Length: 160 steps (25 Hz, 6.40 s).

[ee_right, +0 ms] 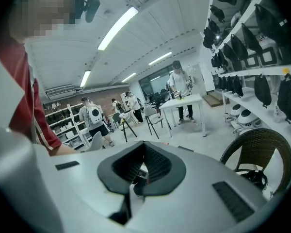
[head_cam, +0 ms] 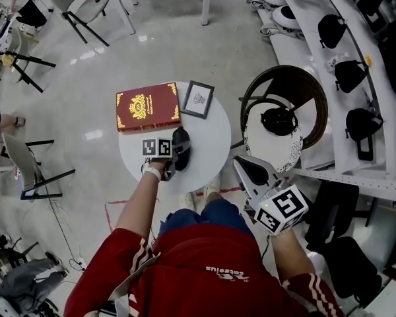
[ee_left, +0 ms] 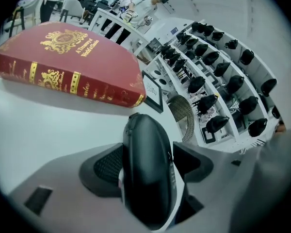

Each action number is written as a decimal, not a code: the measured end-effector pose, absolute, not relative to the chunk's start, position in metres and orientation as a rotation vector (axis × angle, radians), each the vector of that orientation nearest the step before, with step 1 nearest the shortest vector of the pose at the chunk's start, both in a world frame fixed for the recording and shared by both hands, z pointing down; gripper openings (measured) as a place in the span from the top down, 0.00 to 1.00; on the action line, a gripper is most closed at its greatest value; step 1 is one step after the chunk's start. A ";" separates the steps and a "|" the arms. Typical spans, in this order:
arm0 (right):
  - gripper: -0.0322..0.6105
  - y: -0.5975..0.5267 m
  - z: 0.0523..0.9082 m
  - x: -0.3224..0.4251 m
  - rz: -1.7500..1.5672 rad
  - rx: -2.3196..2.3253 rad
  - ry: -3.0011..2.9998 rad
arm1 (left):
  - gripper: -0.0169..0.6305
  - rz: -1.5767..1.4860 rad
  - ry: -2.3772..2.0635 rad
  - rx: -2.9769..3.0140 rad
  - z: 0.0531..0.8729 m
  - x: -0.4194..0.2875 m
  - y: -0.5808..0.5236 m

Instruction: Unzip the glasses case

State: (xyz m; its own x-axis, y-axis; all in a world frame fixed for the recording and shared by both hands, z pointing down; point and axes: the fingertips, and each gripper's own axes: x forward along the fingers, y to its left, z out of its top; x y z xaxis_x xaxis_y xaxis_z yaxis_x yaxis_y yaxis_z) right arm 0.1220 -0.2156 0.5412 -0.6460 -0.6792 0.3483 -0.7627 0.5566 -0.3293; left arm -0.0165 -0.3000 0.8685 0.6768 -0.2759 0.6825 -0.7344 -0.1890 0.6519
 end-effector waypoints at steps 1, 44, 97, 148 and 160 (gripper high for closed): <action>0.93 -0.216 0.542 0.123 0.688 1.222 -2.608 | 0.47 0.520 -0.811 1.763 0.870 -0.015 -0.299; 0.93 -0.182 0.404 0.046 0.155 1.235 -2.822 | 0.53 -0.480 -0.688 2.118 0.491 -0.079 -0.266; 0.87 -0.146 0.336 -0.054 -0.367 1.405 -2.719 | 0.53 -0.892 -0.720 2.504 0.224 -0.106 -0.192; 0.93 -0.190 0.333 -0.010 -1.014 0.981 -2.459 | 0.50 -0.931 -0.537 2.647 0.243 -0.089 -0.224; 0.93 -0.188 0.327 -0.006 -1.040 0.945 -2.489 | 0.48 -1.033 -0.469 2.738 0.228 -0.082 -0.216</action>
State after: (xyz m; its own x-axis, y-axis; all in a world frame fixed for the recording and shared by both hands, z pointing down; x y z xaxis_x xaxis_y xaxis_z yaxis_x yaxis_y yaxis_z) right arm -0.0065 -0.1885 0.3273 -0.7459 -0.6660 0.0076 -0.4625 0.5261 0.7137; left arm -0.0819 -0.2160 0.2280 0.7091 -0.3520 -0.6109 -0.2287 -0.9345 0.2729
